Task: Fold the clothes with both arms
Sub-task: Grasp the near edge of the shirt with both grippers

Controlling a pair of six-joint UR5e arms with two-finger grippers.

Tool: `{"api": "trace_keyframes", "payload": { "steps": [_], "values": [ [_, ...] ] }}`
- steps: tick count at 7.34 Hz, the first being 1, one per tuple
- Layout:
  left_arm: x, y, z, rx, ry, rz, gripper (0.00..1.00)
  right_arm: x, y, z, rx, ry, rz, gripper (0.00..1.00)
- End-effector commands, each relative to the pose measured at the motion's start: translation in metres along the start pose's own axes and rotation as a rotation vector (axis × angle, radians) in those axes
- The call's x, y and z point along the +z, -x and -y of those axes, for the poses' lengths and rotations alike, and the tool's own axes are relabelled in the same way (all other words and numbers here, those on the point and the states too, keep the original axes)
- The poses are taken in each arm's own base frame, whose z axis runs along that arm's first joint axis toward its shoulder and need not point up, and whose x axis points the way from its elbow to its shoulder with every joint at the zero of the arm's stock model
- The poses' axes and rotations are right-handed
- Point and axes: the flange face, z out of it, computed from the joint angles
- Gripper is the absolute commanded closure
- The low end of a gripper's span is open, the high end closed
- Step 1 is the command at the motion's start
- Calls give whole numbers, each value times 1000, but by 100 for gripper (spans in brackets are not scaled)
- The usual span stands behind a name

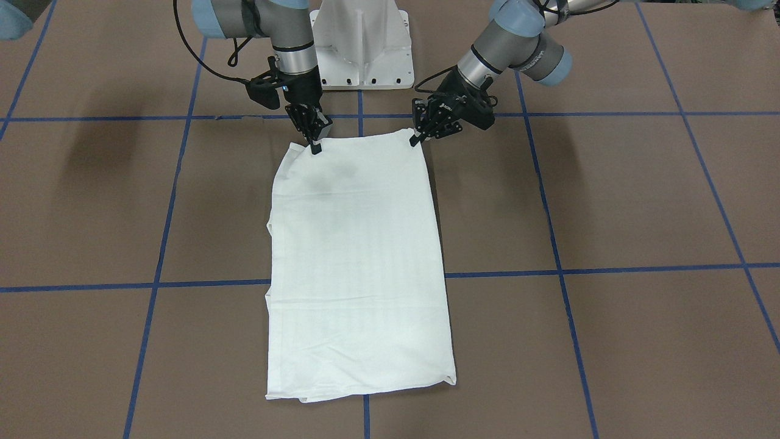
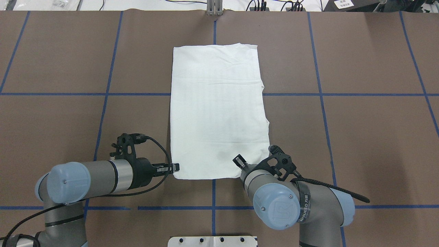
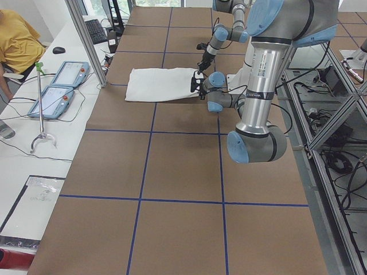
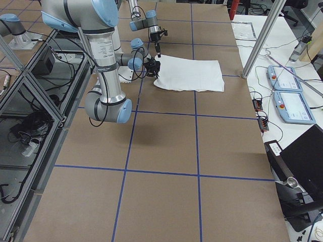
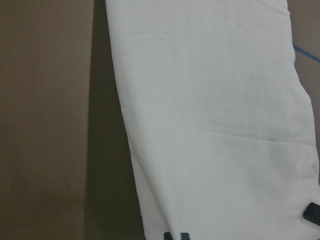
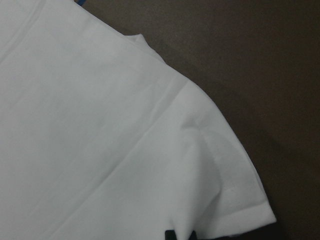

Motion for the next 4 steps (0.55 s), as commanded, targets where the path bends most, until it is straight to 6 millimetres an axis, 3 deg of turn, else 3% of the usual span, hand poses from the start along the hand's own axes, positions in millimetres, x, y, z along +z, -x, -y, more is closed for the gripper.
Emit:
{"api": "trace_keyframes", "payload": {
  "steps": [1, 2, 3, 4],
  "values": [
    [-56, -33, 1, 1, 18, -30, 100, -79, 2, -4, -30, 17, -9, 100],
    [-90, -67, 2, -10, 24, -20, 100, -124, -2, -9, -51, 47, -1, 100],
    [-122, -93, -1, -11, 68, -21, 100, -155, -8, -6, -61, 65, -14, 100],
    [-143, -111, -6, -11, 123, -19, 100, -166, 8, -6, -46, 65, 2, 100]
  ]
}}
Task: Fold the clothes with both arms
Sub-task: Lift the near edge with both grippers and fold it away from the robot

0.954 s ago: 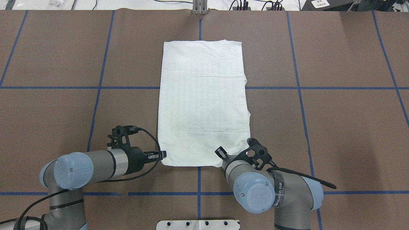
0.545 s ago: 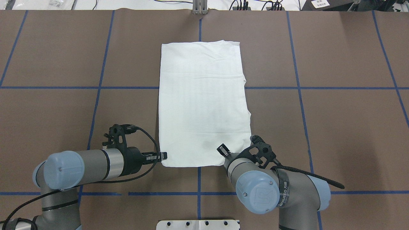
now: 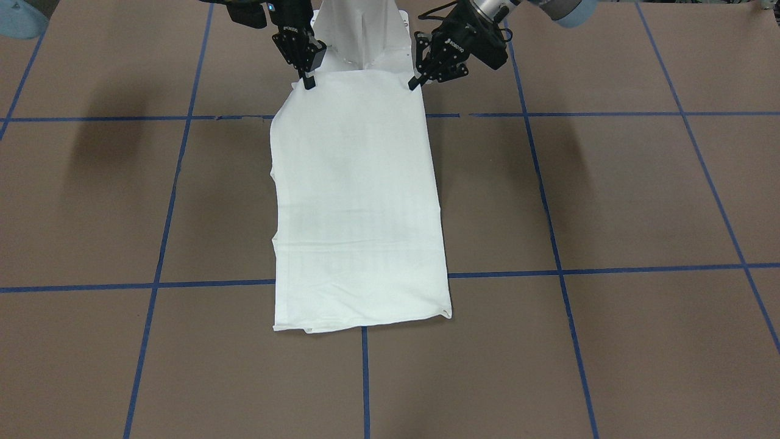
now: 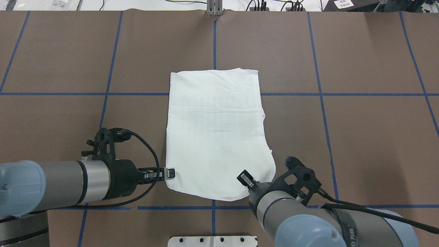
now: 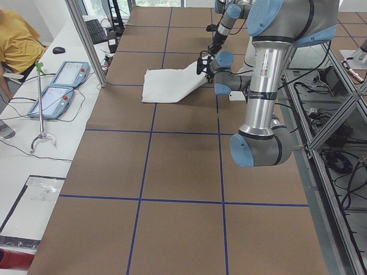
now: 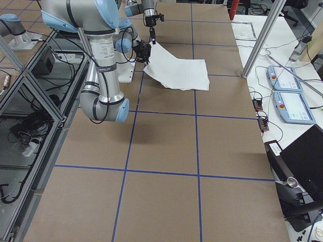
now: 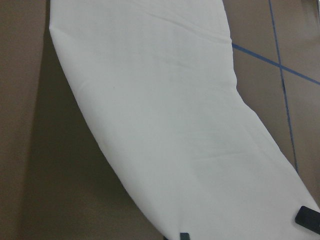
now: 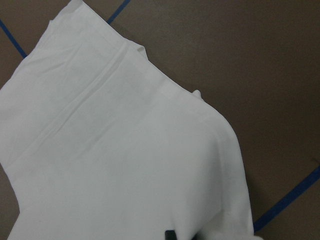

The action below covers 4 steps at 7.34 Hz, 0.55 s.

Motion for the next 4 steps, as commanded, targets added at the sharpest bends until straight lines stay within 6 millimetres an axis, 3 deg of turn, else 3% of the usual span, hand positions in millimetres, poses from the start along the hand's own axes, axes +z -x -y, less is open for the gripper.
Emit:
{"api": "trace_keyframes", "payload": {
  "steps": [1, 2, 3, 4],
  "values": [
    [-30, -36, -6, 2, 74, 16, 100, -24, 11, 1, -8, 6, 5, 100],
    [-20, -45, 4, 3, 59, 48, 100, -18, 21, 13, -23, -27, 15, 100],
    [-14, -55, 27, 10, 18, 76, 100, -14, 38, 29, -65, -62, 30, 100],
    [0, -50, 53, 54, -20, 122, 100, -5, 55, 40, -62, -97, 34, 100]
  ]
}}
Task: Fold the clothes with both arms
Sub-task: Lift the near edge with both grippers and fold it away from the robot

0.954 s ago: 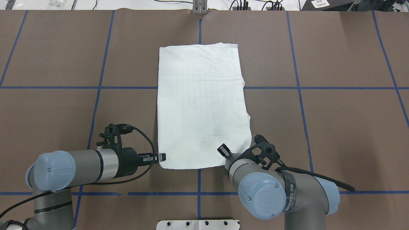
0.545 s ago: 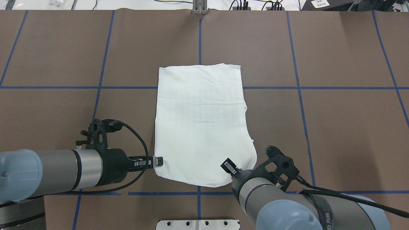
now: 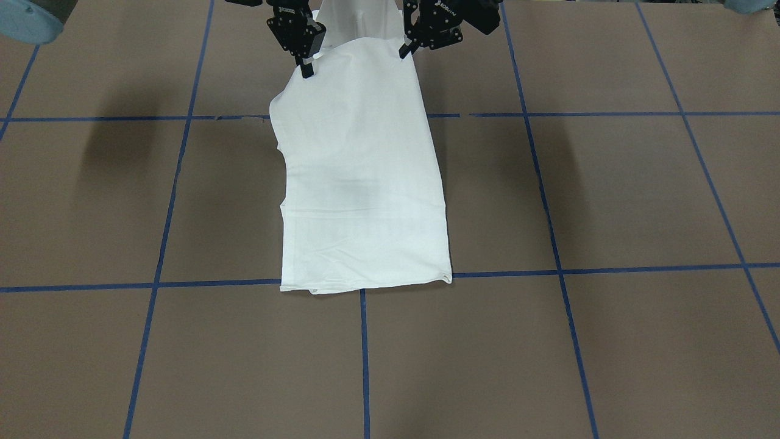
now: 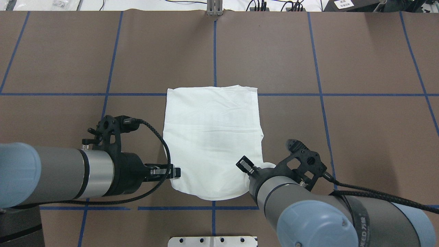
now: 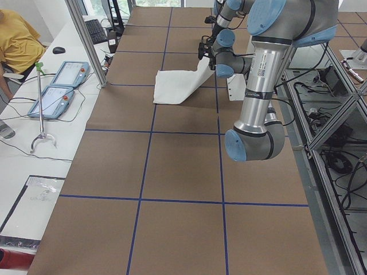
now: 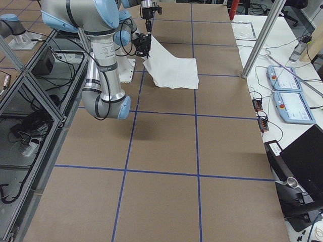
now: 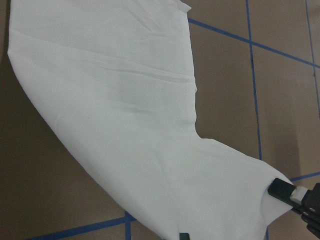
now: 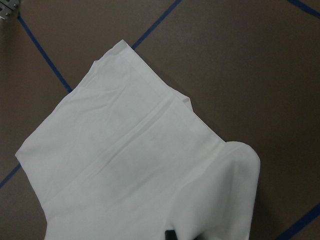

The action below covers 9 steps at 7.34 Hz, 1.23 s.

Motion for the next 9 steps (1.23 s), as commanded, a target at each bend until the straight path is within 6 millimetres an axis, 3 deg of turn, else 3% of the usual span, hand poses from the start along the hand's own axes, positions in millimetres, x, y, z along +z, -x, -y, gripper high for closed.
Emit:
{"api": "trace_keyframes", "payload": {
  "steps": [1, 3, 5, 6, 7, 9],
  "values": [
    [21, 12, 56, 54, -82, 98, 100, 24, 36, 17, -23, -64, 13, 100],
    [44, 40, 111, 75, -147, 198, 100, 62, 57, 31, -32, -105, 33, 100],
    [71, 47, 158, 56, -189, 255, 100, 93, 74, 58, -64, -164, 21, 100],
    [98, 51, 180, 44, -195, 297, 100, 113, 92, 61, -65, -179, 1, 100],
    [123, 57, 192, 56, -192, 322, 100, 135, 112, 60, -66, -190, 1, 100],
    [160, 91, 207, 61, -196, 328, 100, 184, 120, 72, -94, -194, 0, 100]
  ]
}}
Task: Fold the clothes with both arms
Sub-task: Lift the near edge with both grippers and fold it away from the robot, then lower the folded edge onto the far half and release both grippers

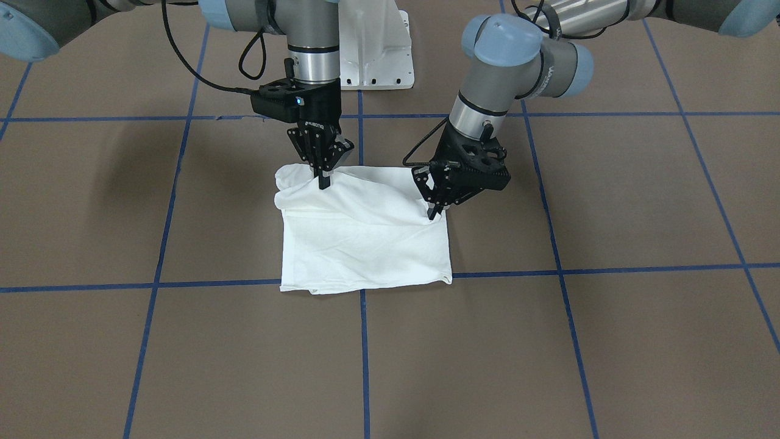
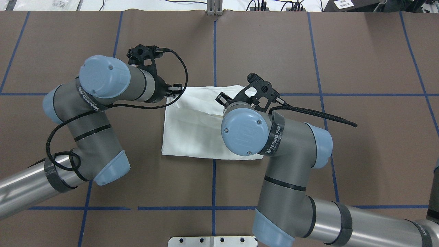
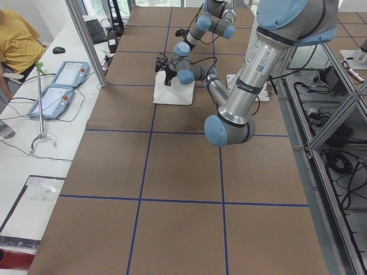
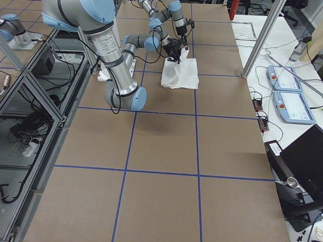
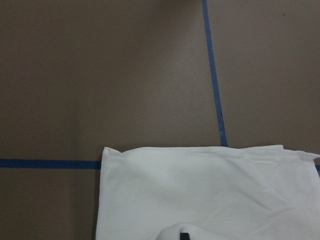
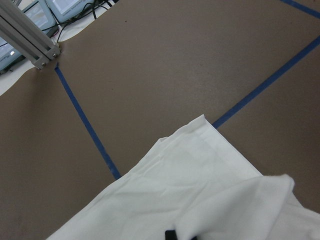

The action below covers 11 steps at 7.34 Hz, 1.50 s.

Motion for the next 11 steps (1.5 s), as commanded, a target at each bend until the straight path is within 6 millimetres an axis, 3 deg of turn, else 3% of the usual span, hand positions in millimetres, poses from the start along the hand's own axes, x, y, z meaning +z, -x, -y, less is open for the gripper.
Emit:
{"api": "trace_keyframes", "payload": {
  "steps": [1, 2, 3, 4, 5, 6, 7, 8, 9, 10, 11],
  "values": [
    [44, 17, 4, 3, 0, 14, 100, 54, 13, 2, -29, -14, -10, 100],
    [47, 18, 3, 3, 3, 18, 100, 74, 15, 3, -40, -23, -14, 100],
    [46, 18, 4, 17, 2, 17, 100, 81, 16, 10, -68, -27, -16, 45],
    [46, 19, 4, 74, 3, 18, 1, 73, 30, 16, -51, -1, -4, 2],
    [38, 22, 15, 159, -9, 14, 0, 62, 45, 18, -36, 25, 3, 0],
    [18, 32, 41, 245, -44, 10, 0, 64, 46, 23, -35, 23, 0, 0],
    [12, 57, 52, 290, -2, 6, 0, 68, 46, 17, -48, 25, -9, 0],
    [2, 70, 58, 334, 5, -4, 0, 73, 53, 0, -85, 34, -21, 0],
    [-2, 70, 59, 334, 1, -5, 0, 80, 64, -26, -144, 46, -37, 0],
    [-2, 70, 59, 329, 0, -6, 0, 86, 76, -33, -203, 46, -46, 0],
    [-2, 70, 59, 322, -1, -5, 0, 91, 84, -6, -217, 22, -49, 1]
  ]
}}
